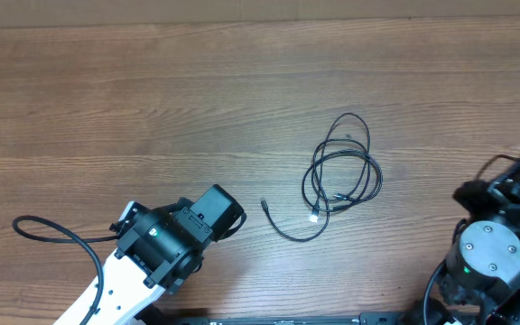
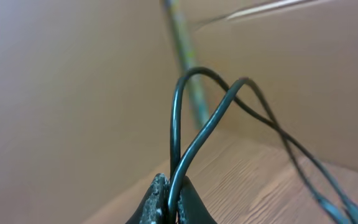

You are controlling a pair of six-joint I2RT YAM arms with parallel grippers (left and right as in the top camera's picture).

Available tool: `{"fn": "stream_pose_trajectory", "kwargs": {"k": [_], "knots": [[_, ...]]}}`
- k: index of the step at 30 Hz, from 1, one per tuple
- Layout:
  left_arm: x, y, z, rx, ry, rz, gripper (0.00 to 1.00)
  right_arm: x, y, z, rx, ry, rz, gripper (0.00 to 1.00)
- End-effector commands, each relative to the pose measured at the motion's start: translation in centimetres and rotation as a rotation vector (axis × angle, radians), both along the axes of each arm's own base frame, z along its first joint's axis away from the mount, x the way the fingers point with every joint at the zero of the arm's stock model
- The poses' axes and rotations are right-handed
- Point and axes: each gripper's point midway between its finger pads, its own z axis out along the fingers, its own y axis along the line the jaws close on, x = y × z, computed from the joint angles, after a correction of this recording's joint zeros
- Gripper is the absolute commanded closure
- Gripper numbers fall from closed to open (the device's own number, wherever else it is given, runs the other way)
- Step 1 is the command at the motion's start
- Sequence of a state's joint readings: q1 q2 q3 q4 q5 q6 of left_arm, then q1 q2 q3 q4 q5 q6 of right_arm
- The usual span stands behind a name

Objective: Untangle cables

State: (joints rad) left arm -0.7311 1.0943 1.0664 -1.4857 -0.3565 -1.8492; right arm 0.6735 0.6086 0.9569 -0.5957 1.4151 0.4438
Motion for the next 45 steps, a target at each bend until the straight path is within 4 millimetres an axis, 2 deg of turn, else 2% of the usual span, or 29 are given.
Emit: {"fn": "stream_pose_trajectory", "kwargs": {"k": [1,5,7,12,15,17,19,22,27,30,35,40,41,42,44,45], "knots": [[0.3,0.4,0.1,0.029,-0.010,-0.006,0.00,-1.8,-2.1,1.0,-0.004,-0.040,-0.182,0.96],[0.3,0.4,0.1,0.029,-0.010,-0.006,0.00,-2.4,-4.0,1.5,0.039,-0.094,-0.297,0.96],[0.3,0.4,0.1,0.029,-0.010,-0.006,0.01,-2.0,-4.6,1.6,0.046,-0.099,-0.308,0.96],[0.3,0.4,0.1,0.029,-0.010,-0.006,0.00,1.8,-5.7,2.3,-0.072,0.023,-0.225,0.96],[0.3,0.4,0.1,0.029,-0.010,-0.006,0.01,3.6,-8.0,2.4,-0.138,0.081,-0.268,0.96],[0.3,0.4,0.1,0.029,-0.010,-0.006,0.00,4.4,-9.8,1.8,-0.155,0.124,-0.314,0.96],[0.3,0.4,0.1,0.029,-0.010,-0.006,0.00,5.3,-11.9,0.4,-0.153,0.186,-0.355,0.96],[0.3,0.4,0.1,0.029,-0.010,-0.006,0.00,6.9,-15.3,-2.9,-0.136,0.304,-0.396,0.96],[0.3,0.4,0.1,0.029,-0.010,-0.006,0.00,8.0,-20.7,-8.0,-0.085,0.436,-0.484,0.96],[0.3,0.4,0.1,0.029,-0.010,-0.006,0.00,9.5,-23.1,-10.6,-0.052,0.460,-0.443,0.92],[0.3,0.4,0.1,0.029,-0.010,-0.006,0.00,12.2,-25.9,-14.9,0.014,0.462,-0.288,0.89],[0.3,0.4,0.1,0.029,-0.010,-0.006,0.00,11.0,-29.5,-19.0,0.124,0.443,-0.336,0.94],[0.3,0.4,0.1,0.029,-0.010,-0.006,0.00,11.3,-29.7,-19.8,0.141,0.446,-0.306,0.92],[0.3,0.4,0.1,0.029,-0.010,-0.006,0.01,11.8,-29.6,-20.5,0.159,0.444,-0.259,0.83],[0.3,0.4,0.1,0.029,-0.010,-0.006,0.00,13.5,-28.8,-21.3,0.189,0.414,-0.121,0.42],[0.3,0.4,0.1,0.029,-0.010,-0.006,0.00,14.2,-28.4,-21.5,0.196,0.401,-0.072,0.36]]}}
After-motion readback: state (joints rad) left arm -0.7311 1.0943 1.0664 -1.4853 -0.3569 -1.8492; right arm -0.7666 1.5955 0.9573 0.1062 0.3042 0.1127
